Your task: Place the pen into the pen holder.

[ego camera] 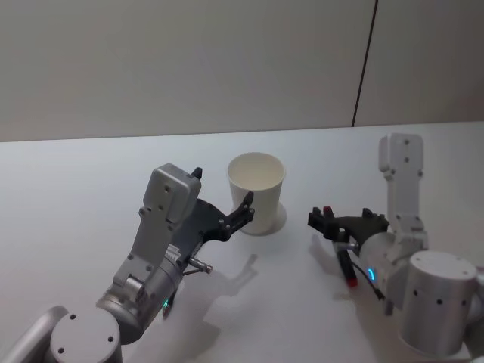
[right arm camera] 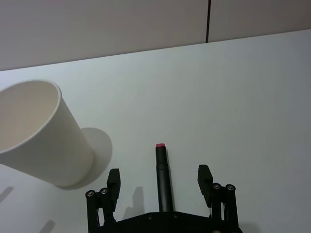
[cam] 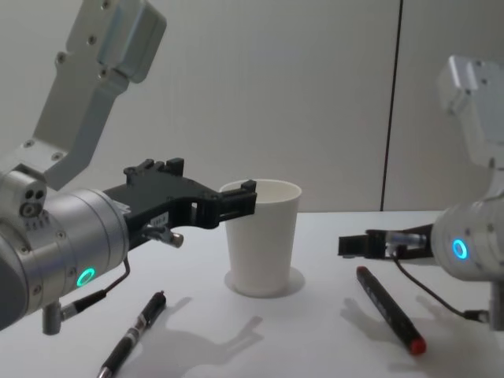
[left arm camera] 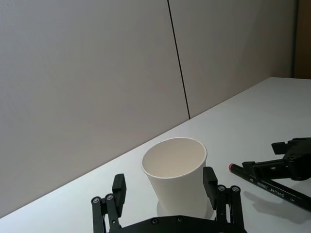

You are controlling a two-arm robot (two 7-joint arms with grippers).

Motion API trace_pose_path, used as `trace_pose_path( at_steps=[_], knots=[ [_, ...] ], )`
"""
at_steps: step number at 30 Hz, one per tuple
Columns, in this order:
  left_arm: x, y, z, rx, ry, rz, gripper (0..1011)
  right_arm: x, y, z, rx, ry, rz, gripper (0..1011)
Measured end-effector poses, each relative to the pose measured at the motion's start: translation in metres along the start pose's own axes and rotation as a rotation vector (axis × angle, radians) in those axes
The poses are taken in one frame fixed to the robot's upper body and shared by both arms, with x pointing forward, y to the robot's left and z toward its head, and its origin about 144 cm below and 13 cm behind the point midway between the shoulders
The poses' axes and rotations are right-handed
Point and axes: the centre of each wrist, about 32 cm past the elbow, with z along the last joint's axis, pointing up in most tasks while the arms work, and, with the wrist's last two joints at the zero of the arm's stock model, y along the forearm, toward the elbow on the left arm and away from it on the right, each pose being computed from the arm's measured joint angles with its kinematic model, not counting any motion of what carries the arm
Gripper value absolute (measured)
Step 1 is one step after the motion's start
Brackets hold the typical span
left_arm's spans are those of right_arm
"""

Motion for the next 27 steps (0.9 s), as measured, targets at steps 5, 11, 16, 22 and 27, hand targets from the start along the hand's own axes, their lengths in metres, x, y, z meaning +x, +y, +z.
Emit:
trace_pose_path(
  at_steps=[5,11,16,22,27],
  knots=[
    [0.0,0.0,0.0,0.0,0.0,0.0,1009,-0.005,0.005,0.004,-0.035,-0.002,0.003,1002],
    [0.0,0.0,0.0,0.0,0.0,0.0,1010,-0.008,0.012,0.006,-0.078,-0.001,0.001,1001],
    [0.0,0.0,0.0,0.0,0.0,0.0,1009,-0.009,0.019,0.008,-0.11,0.001,0.0,1001],
    [0.0,0.0,0.0,0.0,0.0,0.0,1009,-0.01,0.027,0.01,-0.133,0.002,0.004,1002],
    [0.0,0.0,0.0,0.0,0.0,0.0,1009,-0.01,0.032,0.01,-0.141,0.0,0.01,907]
  ],
)
